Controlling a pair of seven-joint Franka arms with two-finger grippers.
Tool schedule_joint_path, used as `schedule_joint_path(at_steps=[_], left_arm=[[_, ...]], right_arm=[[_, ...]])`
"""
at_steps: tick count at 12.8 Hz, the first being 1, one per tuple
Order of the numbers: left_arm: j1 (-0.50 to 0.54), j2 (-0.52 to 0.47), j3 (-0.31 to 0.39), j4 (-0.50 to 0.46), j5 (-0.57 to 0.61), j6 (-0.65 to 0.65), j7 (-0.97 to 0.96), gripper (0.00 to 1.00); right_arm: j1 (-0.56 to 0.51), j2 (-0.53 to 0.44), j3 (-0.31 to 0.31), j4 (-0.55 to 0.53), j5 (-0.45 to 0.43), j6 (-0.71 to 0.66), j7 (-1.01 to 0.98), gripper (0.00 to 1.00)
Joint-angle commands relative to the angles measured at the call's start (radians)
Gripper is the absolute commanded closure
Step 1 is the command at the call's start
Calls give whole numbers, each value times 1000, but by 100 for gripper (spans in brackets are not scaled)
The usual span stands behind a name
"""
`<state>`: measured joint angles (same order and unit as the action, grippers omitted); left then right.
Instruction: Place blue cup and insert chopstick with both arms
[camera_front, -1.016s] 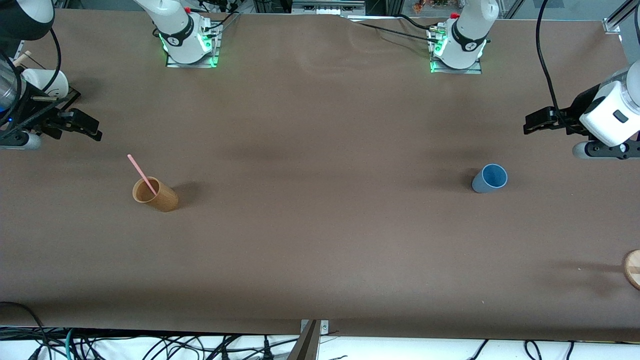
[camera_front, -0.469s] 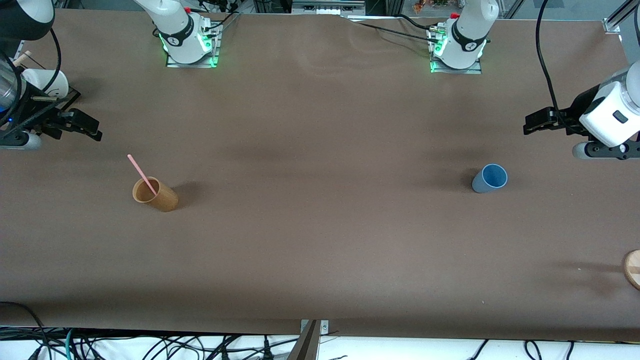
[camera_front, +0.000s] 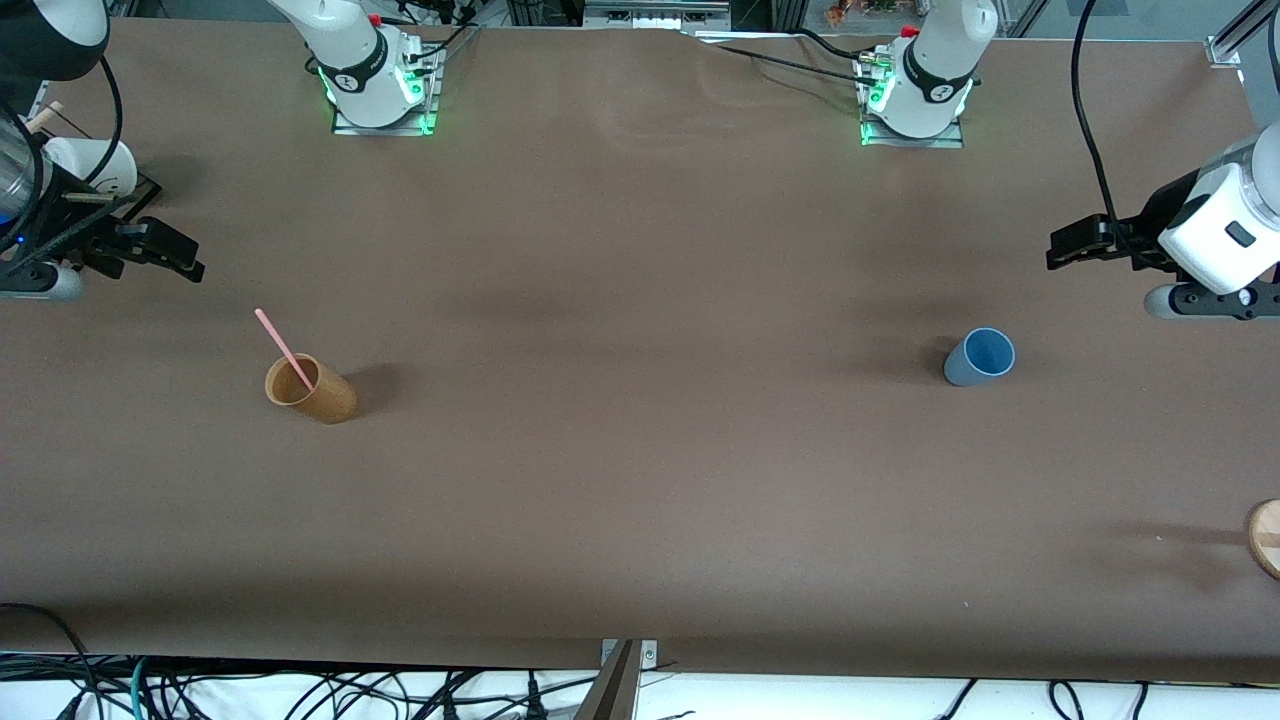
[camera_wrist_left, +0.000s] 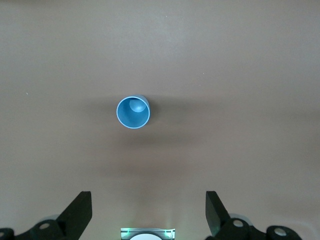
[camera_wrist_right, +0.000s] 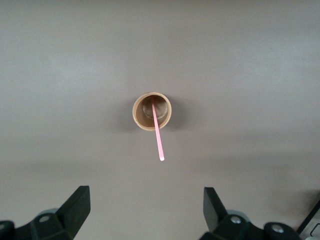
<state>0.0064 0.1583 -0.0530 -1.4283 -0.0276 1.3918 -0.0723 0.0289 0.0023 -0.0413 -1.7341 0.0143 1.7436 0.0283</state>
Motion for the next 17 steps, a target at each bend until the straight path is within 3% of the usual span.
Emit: schedule_joint_path(at_steps=[1, 17], left_arm=[[-3, 20, 1, 39, -17, -8, -3, 0], [-17, 20, -5, 57, -5, -13, -1, 0]], right_arm=[[2, -13, 1, -5, 10, 4, 9, 0], [2, -13, 1, -5, 9, 4, 9, 0]])
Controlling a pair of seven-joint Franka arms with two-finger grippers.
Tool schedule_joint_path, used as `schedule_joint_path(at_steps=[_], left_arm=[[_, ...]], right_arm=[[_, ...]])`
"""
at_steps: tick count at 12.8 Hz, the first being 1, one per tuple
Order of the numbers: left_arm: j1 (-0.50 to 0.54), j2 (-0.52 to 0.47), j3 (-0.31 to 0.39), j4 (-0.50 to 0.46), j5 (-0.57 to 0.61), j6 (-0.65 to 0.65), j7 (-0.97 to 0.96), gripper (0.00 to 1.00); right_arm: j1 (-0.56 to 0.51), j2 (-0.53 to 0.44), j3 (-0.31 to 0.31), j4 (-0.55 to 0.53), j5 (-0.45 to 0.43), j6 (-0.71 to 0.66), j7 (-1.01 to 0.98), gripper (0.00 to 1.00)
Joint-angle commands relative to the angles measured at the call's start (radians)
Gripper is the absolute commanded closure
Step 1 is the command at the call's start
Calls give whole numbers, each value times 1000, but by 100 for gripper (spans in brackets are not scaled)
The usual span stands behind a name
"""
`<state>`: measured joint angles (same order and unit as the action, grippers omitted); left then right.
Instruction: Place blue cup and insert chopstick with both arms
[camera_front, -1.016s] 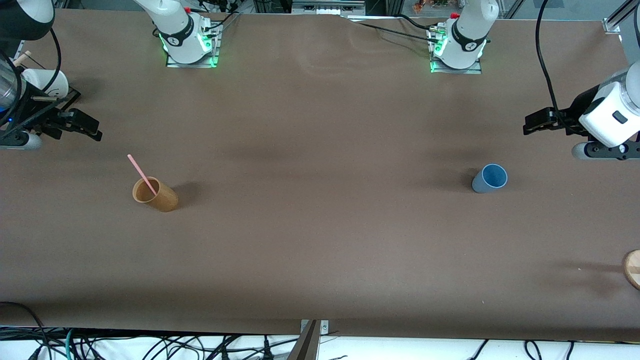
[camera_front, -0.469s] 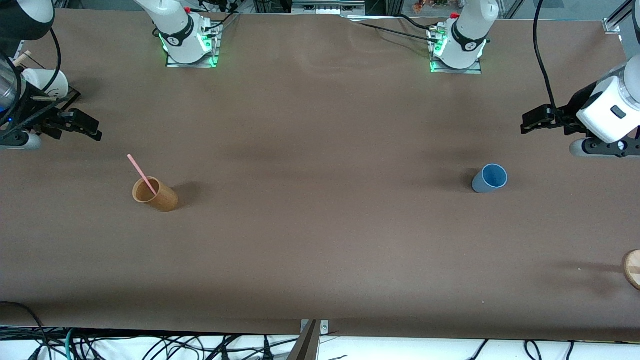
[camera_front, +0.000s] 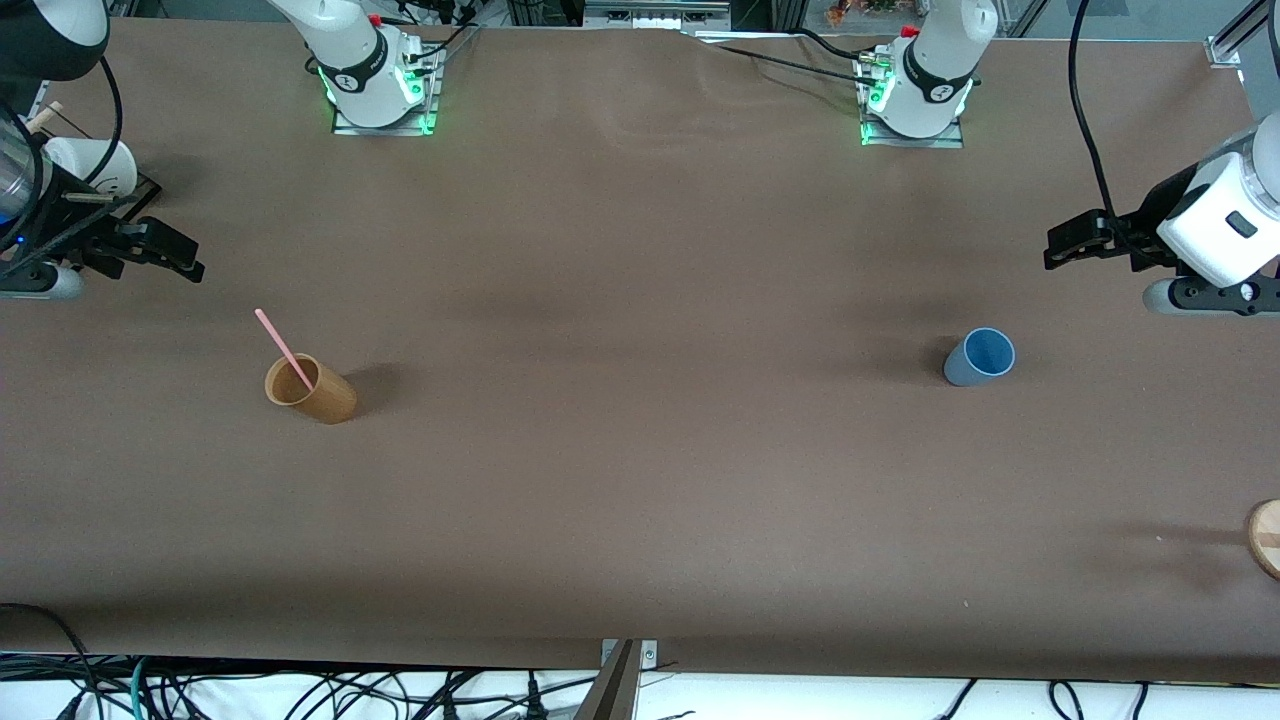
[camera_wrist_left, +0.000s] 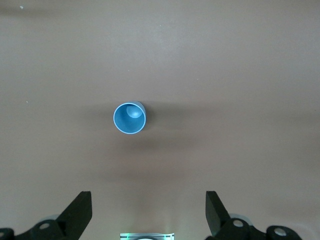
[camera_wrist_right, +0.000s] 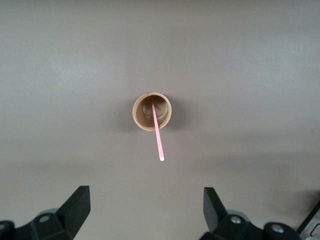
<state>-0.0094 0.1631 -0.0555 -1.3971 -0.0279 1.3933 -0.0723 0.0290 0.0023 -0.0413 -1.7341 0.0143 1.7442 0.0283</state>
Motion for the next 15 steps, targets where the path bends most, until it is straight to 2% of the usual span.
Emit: schedule_joint_path(at_steps=[1, 4, 11, 15], left_arm=[[0, 16, -3, 21, -4, -11, -3, 0], [14, 45, -1, 21, -4, -11, -1, 0], [28, 47, 3, 13, -3, -11, 8, 0], [103, 44, 6, -61, 45, 74, 204, 0]], right_arm=[[2, -13, 1, -5, 9, 1, 9, 0], [2, -13, 1, -5, 10, 1, 9, 0], [2, -13, 1, -5, 9, 1, 9, 0], [2, -13, 1, -5, 10, 1, 9, 0]])
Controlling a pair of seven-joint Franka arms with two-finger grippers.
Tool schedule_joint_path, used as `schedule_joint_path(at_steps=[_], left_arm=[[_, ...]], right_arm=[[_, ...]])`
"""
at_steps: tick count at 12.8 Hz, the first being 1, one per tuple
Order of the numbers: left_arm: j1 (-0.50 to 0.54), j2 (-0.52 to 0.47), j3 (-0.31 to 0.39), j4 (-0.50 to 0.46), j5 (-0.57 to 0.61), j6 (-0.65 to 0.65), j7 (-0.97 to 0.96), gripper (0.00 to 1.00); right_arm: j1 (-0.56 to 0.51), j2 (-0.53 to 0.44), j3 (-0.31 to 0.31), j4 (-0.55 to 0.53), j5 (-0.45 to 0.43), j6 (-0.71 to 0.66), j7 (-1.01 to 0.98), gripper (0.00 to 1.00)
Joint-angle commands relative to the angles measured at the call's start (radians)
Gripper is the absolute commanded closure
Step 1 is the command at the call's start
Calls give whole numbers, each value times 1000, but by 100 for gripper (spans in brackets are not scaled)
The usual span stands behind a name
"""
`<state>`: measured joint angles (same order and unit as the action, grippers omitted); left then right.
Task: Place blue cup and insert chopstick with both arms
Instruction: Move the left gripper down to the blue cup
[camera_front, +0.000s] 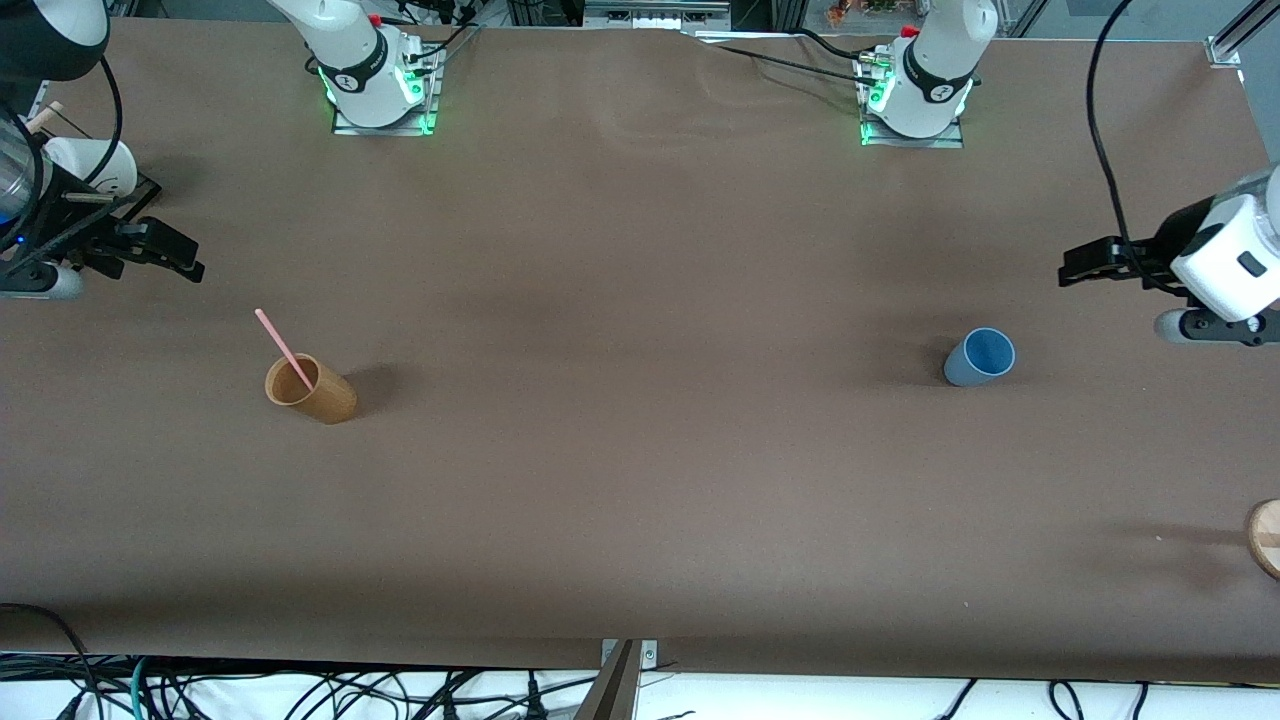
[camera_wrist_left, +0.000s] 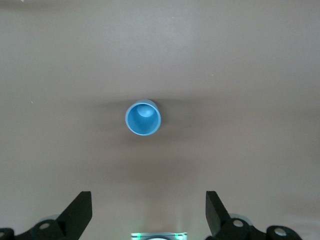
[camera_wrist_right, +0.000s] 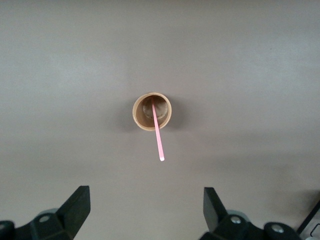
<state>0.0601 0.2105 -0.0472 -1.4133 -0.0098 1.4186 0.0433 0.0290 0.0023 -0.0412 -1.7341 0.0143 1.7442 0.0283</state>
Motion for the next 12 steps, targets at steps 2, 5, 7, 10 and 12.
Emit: schedule_joint_path(at_steps=[2, 5, 7, 10, 12], left_arm=[[63, -8, 1, -134, 30, 132, 154, 0], [70, -8, 1, -306, 70, 329, 161, 0], [86, -3, 1, -381, 73, 405, 161, 0], [93, 0, 7, -476, 73, 525, 155, 0], [93, 0, 7, -527, 73, 574, 144, 0]], right_arm=[[2, -13, 1, -5, 10, 1, 9, 0], [2, -13, 1, -5, 10, 1, 9, 0], [2, -13, 1, -5, 10, 1, 9, 0], [2, -13, 1, -5, 10, 1, 9, 0], [2, -13, 1, -5, 10, 1, 9, 0]])
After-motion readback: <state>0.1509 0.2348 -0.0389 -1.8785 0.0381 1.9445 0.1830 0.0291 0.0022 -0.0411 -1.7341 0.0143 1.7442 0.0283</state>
